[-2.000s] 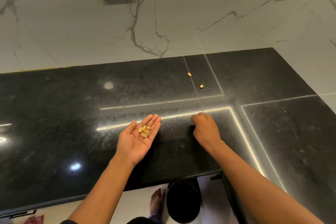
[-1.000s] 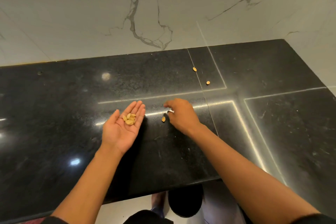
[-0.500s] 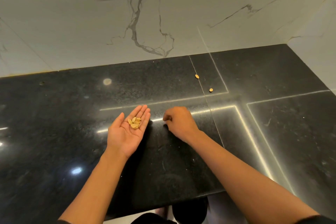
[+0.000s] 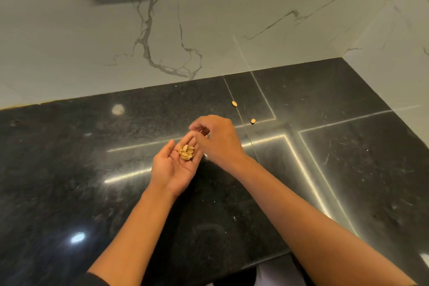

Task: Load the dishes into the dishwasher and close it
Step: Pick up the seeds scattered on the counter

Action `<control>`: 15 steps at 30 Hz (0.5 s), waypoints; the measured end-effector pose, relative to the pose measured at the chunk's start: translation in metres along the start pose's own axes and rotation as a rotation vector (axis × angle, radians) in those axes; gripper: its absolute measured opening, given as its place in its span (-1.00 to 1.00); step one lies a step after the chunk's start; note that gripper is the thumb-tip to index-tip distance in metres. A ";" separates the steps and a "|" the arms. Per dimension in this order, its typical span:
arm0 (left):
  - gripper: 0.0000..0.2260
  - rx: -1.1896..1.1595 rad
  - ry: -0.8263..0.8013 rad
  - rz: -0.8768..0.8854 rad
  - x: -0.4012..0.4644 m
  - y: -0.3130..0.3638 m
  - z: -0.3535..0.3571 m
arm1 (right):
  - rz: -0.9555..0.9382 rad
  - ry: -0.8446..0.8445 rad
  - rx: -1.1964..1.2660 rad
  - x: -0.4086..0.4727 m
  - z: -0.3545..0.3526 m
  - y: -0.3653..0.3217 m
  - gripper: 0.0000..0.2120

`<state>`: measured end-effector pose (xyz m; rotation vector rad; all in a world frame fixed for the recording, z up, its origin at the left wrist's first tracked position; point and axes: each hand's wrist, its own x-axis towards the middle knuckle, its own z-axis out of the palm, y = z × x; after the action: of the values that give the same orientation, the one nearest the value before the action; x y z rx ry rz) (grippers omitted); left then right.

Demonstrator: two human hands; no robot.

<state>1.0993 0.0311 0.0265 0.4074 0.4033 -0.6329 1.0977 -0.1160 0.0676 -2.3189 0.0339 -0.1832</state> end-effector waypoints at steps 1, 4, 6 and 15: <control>-0.50 -0.005 0.008 -0.005 0.004 -0.002 0.001 | 0.032 0.045 -0.010 0.004 -0.006 0.011 -0.81; -0.50 -0.014 0.026 -0.005 0.009 -0.003 -0.004 | 0.167 0.090 -0.058 0.018 -0.027 0.046 -0.77; -0.50 0.003 0.034 -0.009 0.010 -0.001 -0.008 | 0.271 0.069 -0.141 0.027 -0.041 0.072 -0.73; -0.50 0.047 0.071 0.012 0.013 0.019 -0.019 | 0.307 -0.120 -0.553 0.048 -0.072 0.127 -0.75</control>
<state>1.1164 0.0478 0.0090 0.4774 0.4539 -0.6184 1.1394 -0.2590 0.0292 -2.8273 0.4241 0.1414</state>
